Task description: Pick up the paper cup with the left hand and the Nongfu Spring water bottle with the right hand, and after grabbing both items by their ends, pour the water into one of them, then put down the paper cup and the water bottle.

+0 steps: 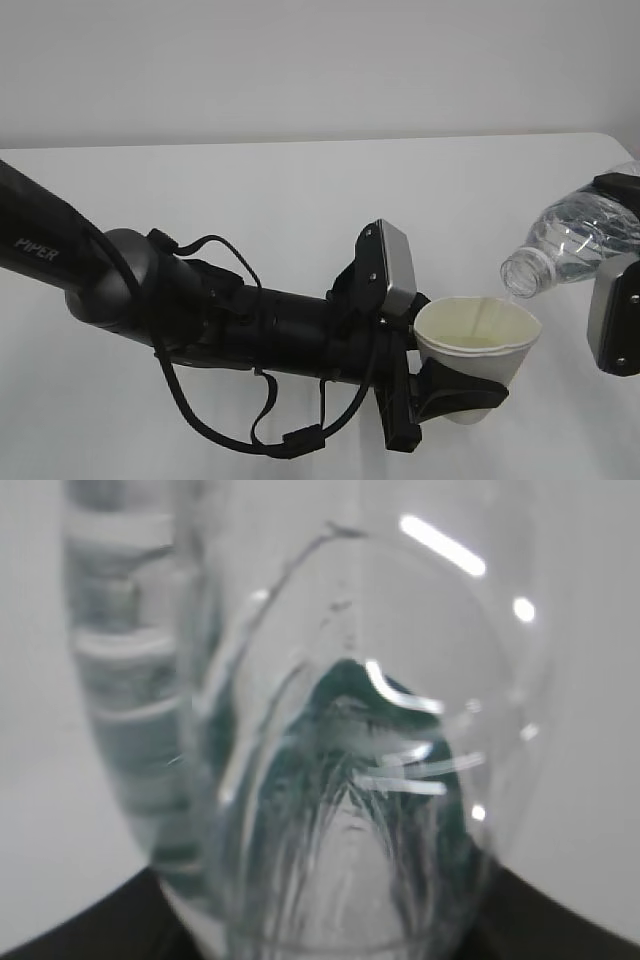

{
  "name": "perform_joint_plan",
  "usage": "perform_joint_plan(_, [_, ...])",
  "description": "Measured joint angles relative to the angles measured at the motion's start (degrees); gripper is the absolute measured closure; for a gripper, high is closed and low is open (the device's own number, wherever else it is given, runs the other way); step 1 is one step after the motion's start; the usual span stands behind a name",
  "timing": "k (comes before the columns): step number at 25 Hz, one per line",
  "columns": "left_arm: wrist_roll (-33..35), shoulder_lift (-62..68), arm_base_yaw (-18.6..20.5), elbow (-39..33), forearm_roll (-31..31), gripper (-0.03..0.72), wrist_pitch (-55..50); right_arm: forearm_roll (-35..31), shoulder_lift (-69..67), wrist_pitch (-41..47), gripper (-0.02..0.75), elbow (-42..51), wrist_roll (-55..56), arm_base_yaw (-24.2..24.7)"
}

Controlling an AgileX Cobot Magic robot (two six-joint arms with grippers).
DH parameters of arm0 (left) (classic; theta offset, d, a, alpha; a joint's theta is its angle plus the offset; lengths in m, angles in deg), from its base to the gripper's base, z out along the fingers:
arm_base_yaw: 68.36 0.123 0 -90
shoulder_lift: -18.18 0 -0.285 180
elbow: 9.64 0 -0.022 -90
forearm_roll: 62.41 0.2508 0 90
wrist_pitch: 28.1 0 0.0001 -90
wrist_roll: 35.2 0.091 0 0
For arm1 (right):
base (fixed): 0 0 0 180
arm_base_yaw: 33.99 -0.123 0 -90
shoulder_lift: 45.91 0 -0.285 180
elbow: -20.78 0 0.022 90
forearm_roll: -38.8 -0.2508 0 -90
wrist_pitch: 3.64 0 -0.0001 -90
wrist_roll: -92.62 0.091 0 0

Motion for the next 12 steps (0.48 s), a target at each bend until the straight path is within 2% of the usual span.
perform_joint_plan(12, [0.0,0.0,0.0,0.0,-0.2,0.303,0.0,0.0,0.0,-0.5,0.382,0.0,0.0,0.0])
